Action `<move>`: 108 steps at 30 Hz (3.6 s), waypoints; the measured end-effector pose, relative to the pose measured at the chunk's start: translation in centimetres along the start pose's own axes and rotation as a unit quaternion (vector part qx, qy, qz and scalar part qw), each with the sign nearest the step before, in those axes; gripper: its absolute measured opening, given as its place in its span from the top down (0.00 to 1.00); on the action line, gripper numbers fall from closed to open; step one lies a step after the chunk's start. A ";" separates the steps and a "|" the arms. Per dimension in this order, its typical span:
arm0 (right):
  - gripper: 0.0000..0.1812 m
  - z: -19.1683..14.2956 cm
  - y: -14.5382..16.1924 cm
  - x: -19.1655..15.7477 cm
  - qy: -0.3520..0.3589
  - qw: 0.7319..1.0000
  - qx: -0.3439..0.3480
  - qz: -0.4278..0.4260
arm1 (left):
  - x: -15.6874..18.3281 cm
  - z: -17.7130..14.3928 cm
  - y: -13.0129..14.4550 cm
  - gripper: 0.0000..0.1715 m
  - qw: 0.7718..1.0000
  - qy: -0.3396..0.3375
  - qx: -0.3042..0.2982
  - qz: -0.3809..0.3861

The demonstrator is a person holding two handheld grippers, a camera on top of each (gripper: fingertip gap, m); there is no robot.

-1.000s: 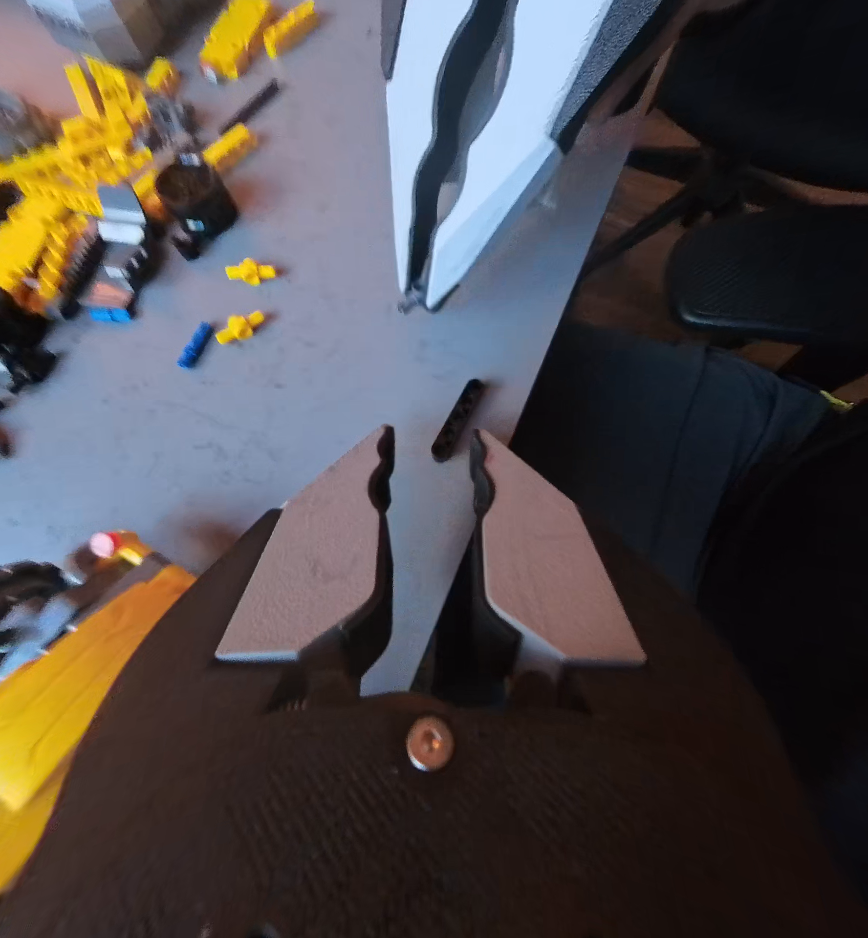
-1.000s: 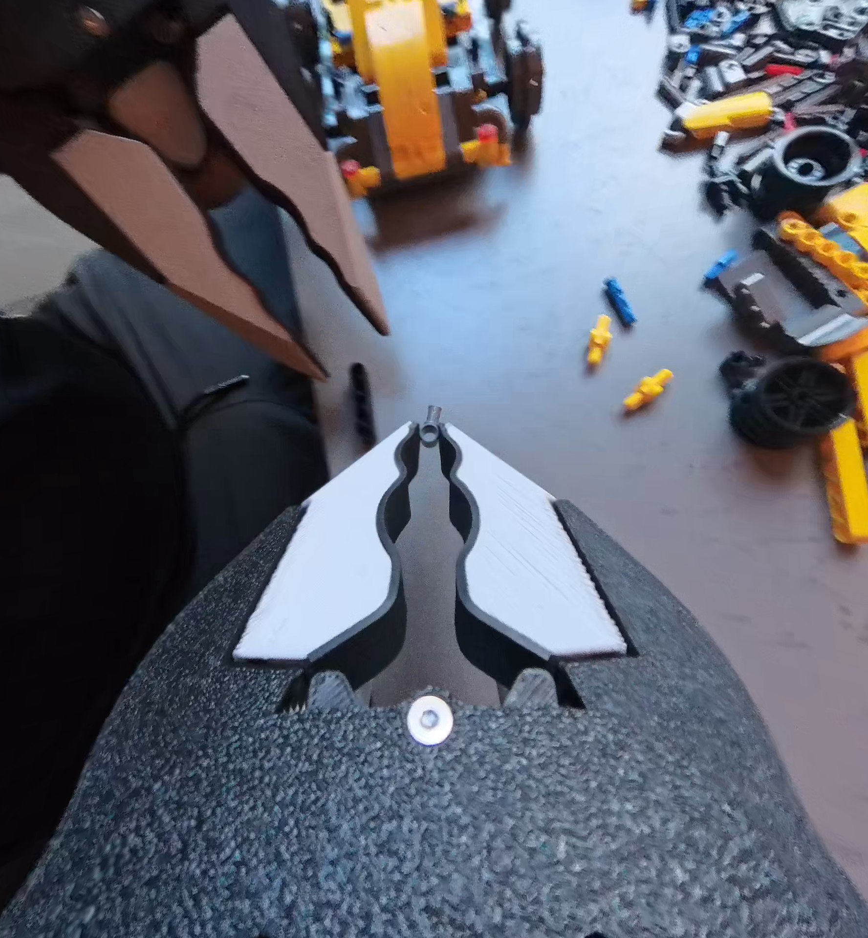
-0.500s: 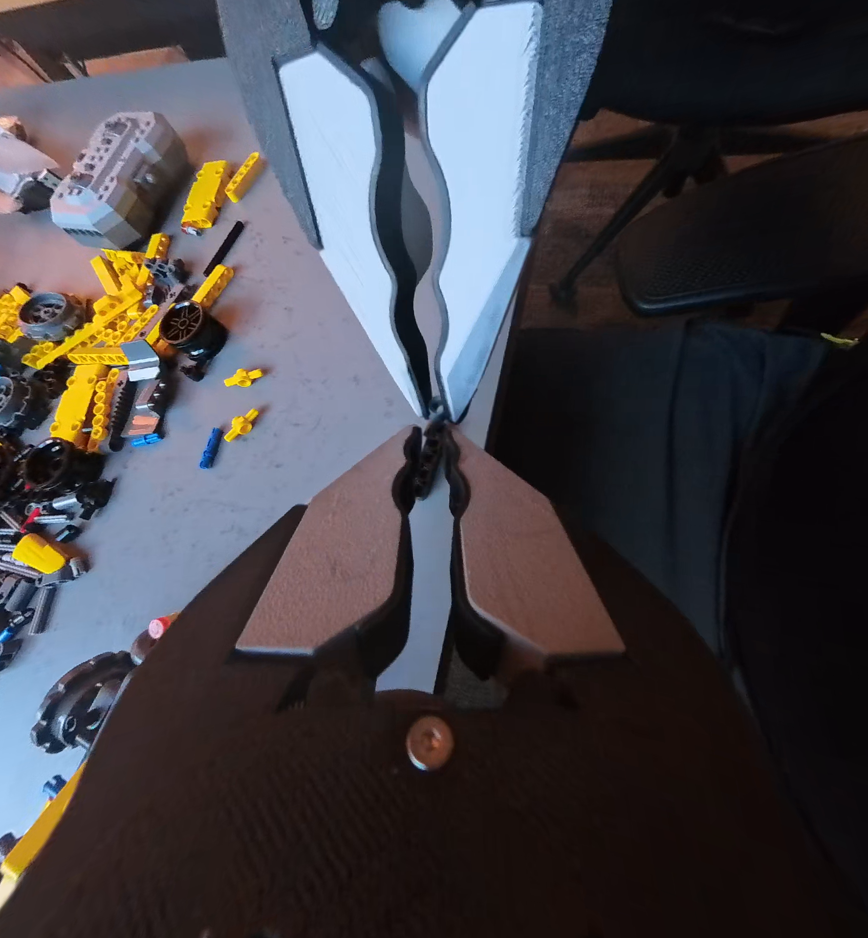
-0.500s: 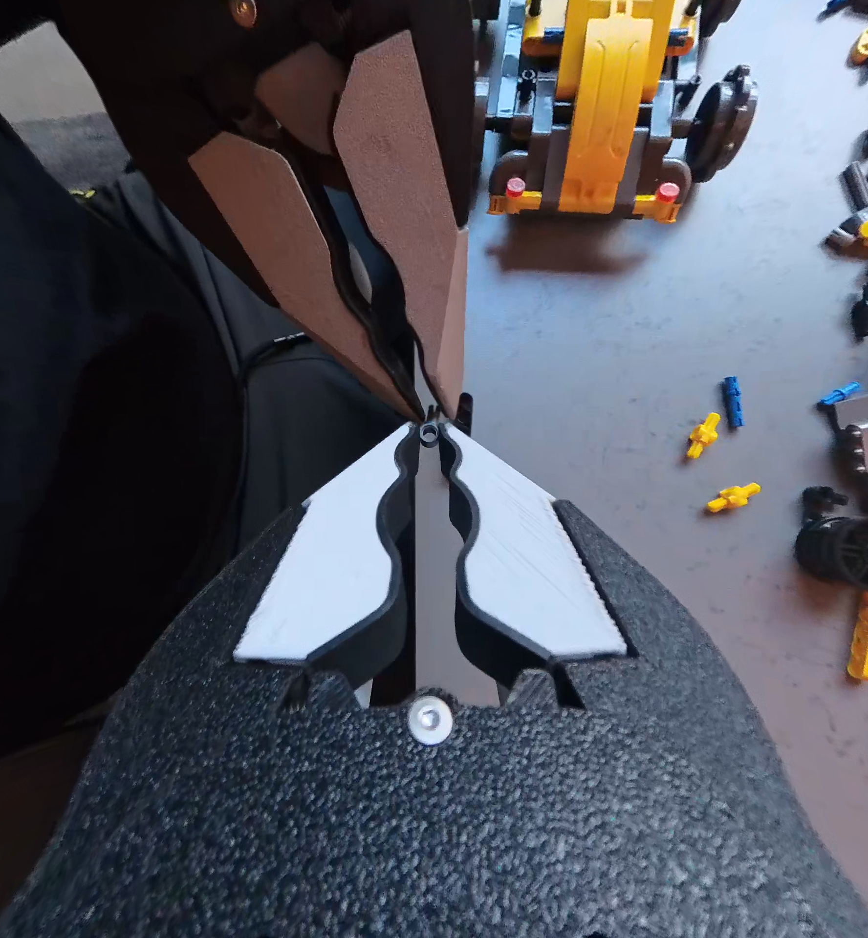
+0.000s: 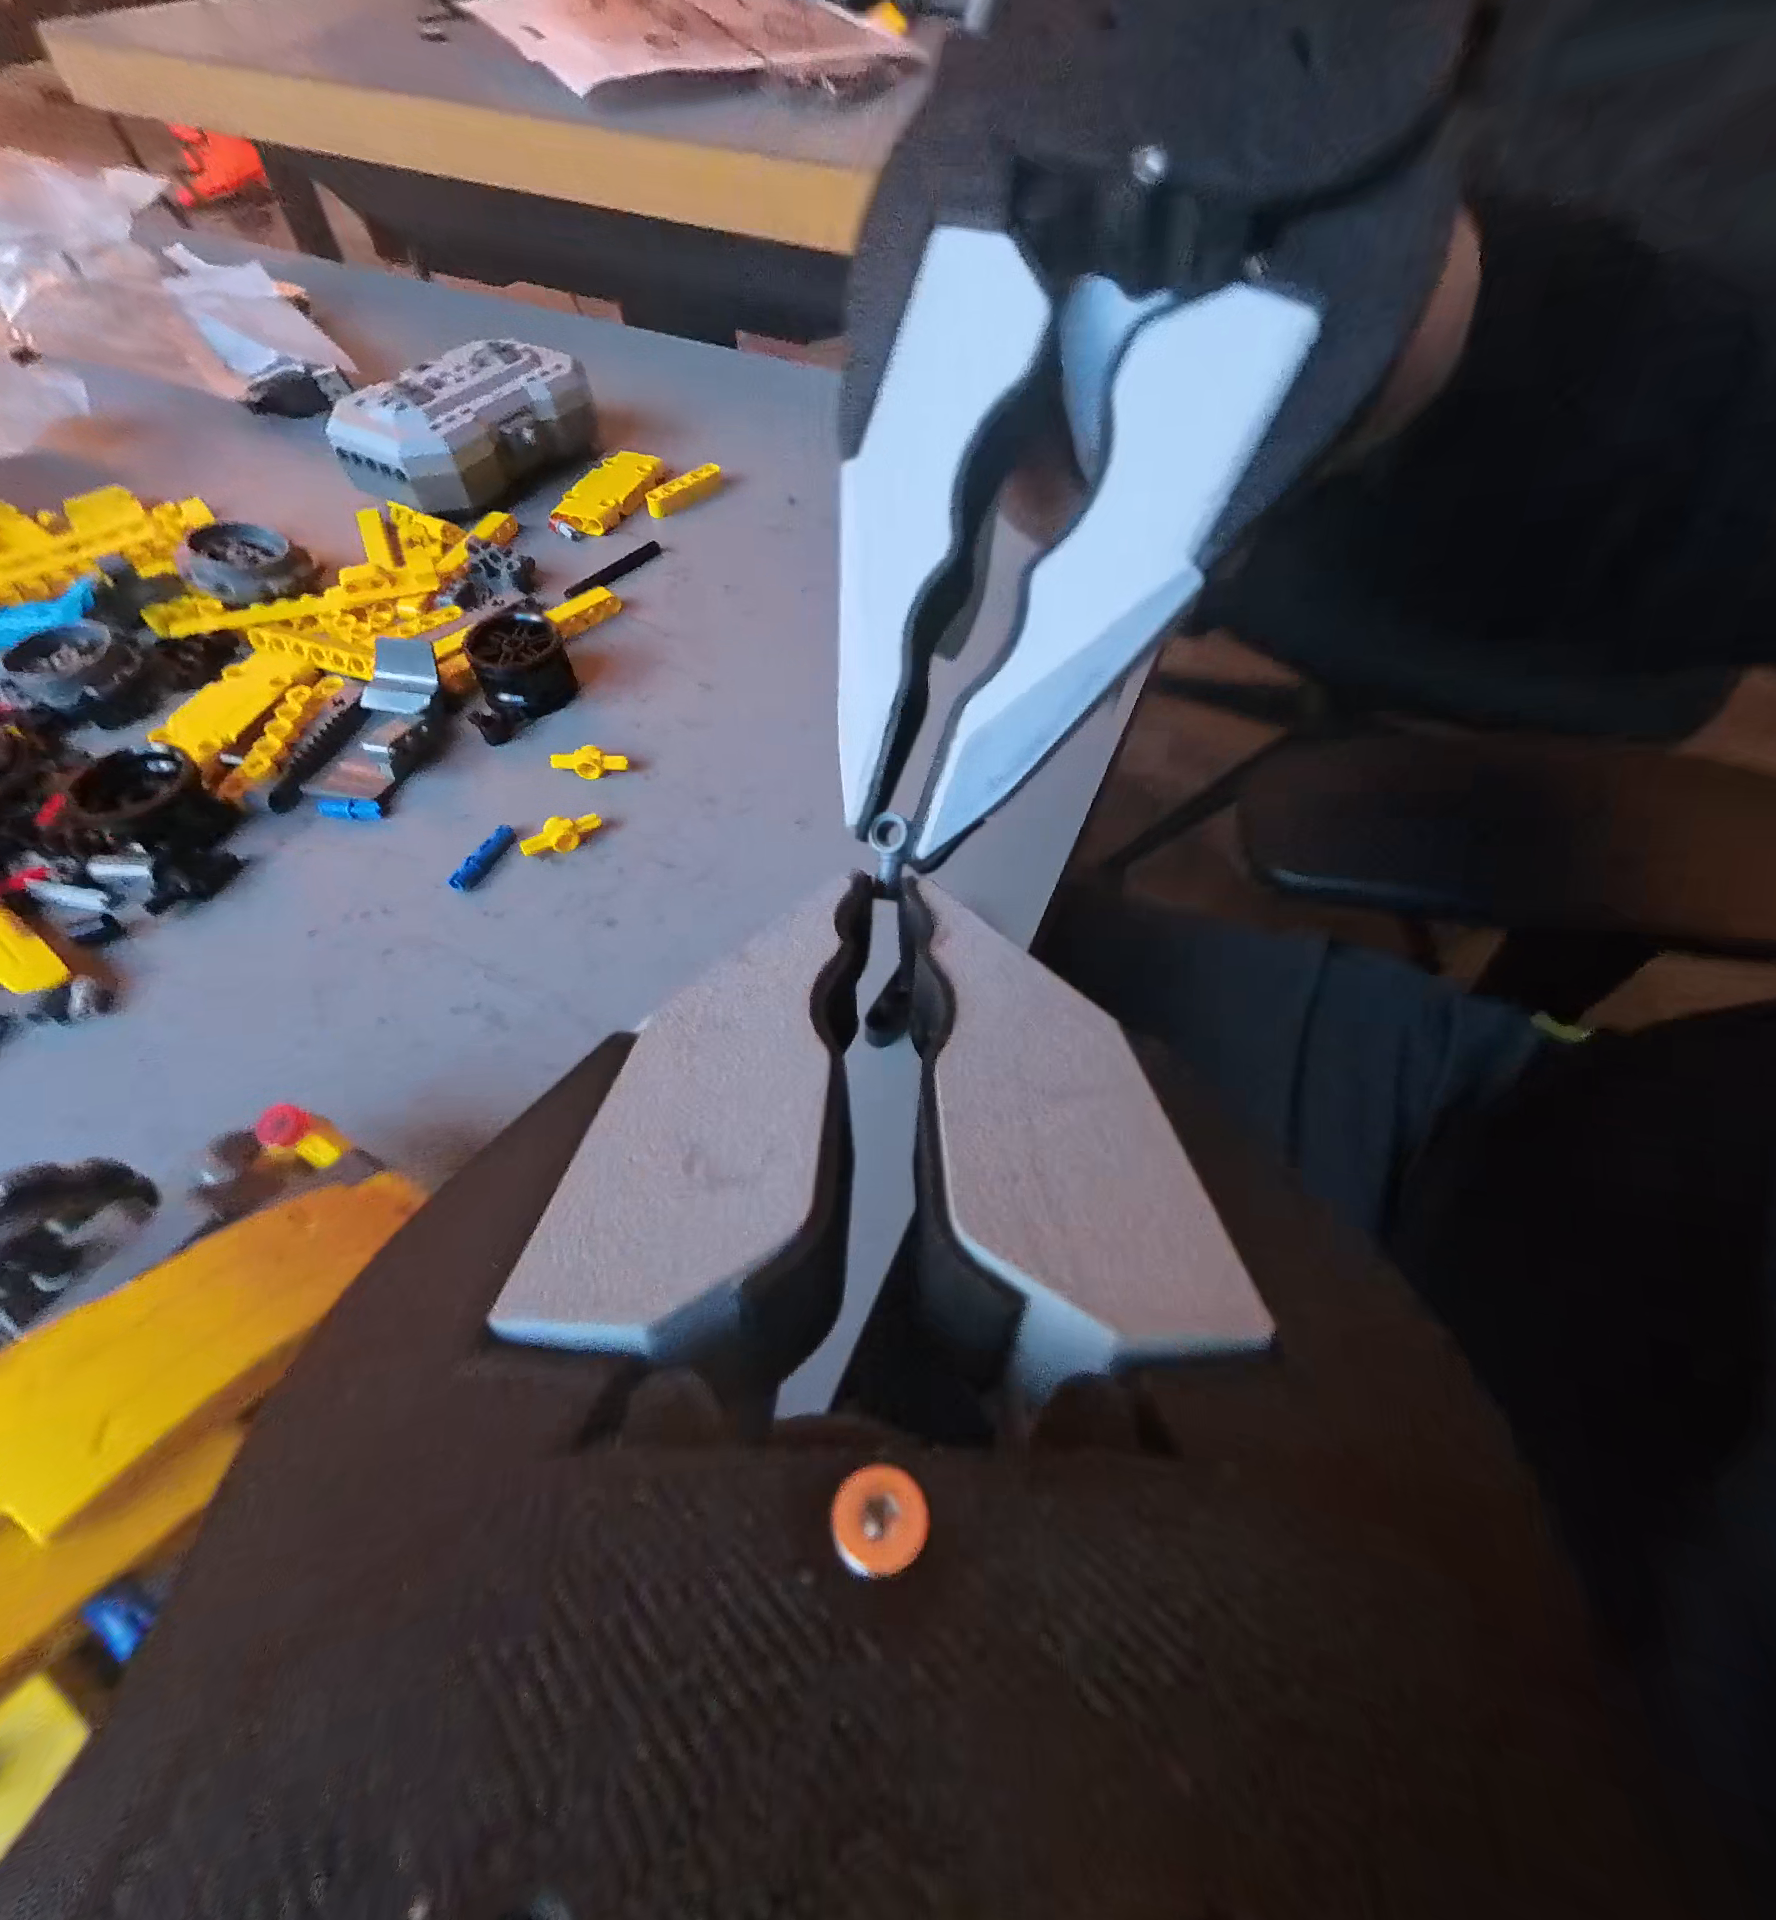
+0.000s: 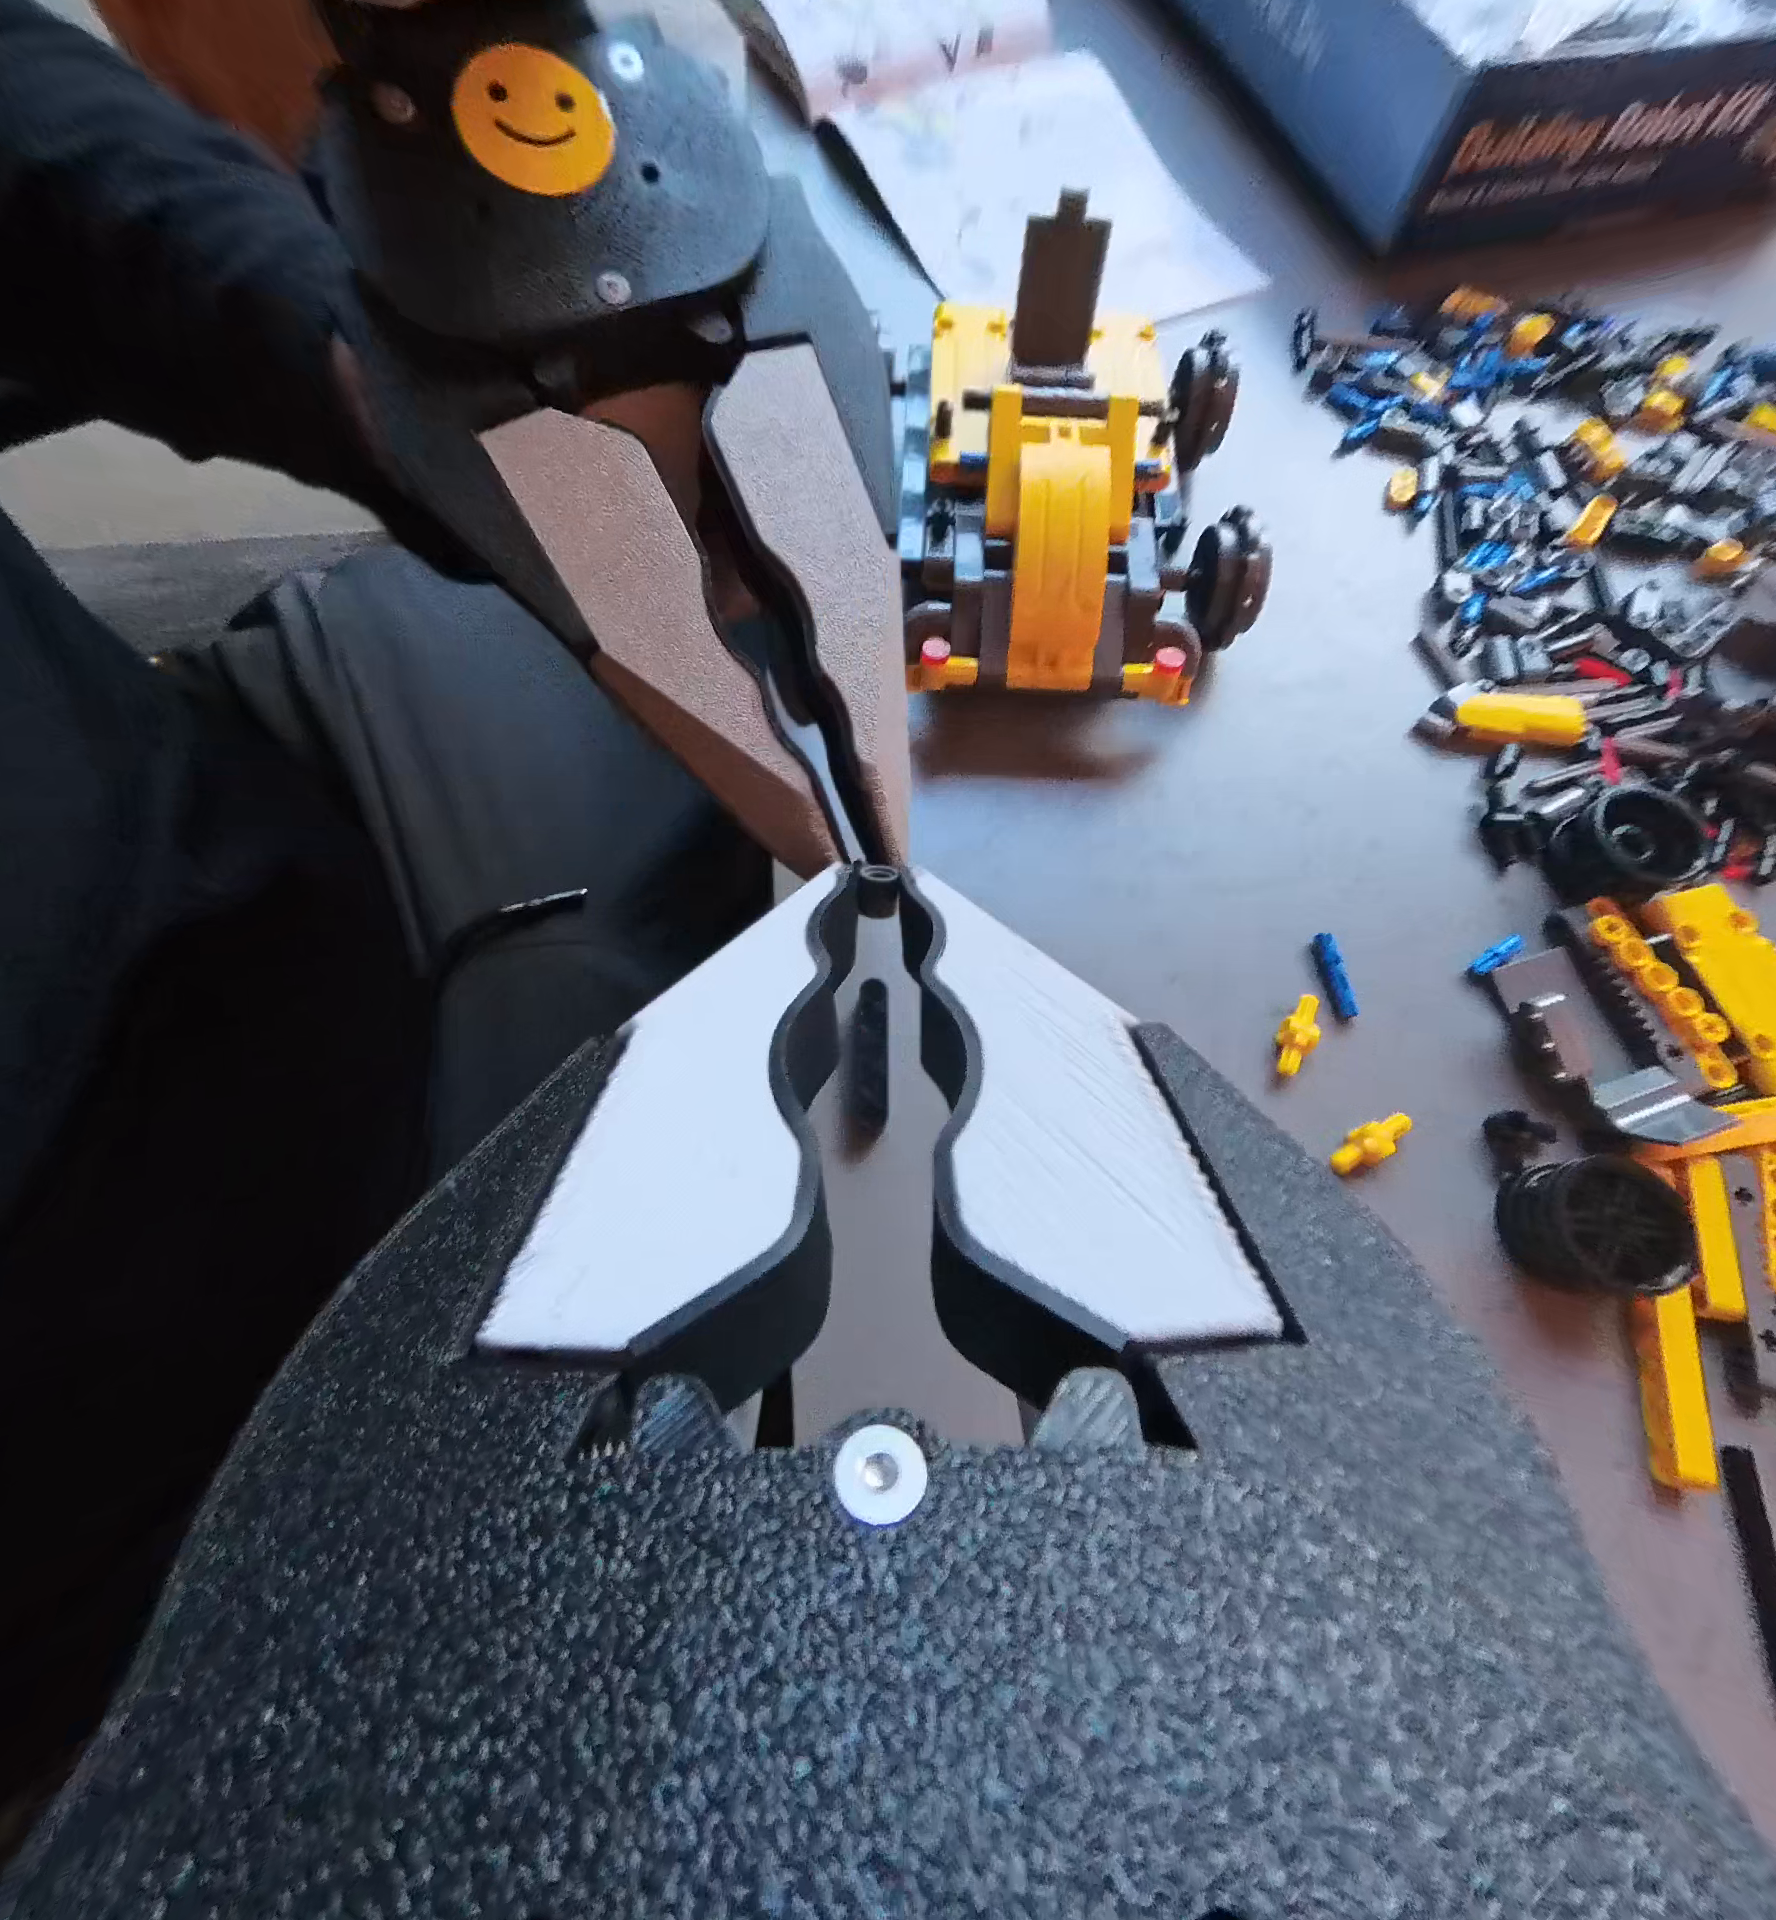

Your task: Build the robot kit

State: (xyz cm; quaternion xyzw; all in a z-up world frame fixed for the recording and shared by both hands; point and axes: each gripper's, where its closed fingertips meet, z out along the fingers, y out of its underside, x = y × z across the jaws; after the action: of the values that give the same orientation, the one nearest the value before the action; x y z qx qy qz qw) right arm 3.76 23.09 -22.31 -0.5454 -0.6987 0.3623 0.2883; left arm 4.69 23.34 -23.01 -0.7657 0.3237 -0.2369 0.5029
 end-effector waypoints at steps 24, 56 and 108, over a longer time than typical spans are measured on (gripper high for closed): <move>0.96 -1.3 -1.2 -1.0 -0.022 0.999 0.049 -0.001 | 1.1 -0.8 -1.6 0.99 0.994 0.035 0.093 -0.041; 0.97 0.0 5.3 0.3 0.004 0.993 -0.113 0.041 | 0.0 1.9 4.8 0.91 0.994 0.006 -0.107 -0.029; 0.97 1.6 5.3 0.1 -0.018 0.987 -0.161 -0.009 | 0.2 2.1 4.9 0.96 0.993 0.027 -0.118 -0.006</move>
State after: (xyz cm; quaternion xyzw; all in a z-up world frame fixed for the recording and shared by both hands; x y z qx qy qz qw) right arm 5.44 23.68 -27.59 -0.5717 -0.7578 0.2523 0.1877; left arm 5.00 23.06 -28.36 -0.8149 0.3582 -0.2205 0.3987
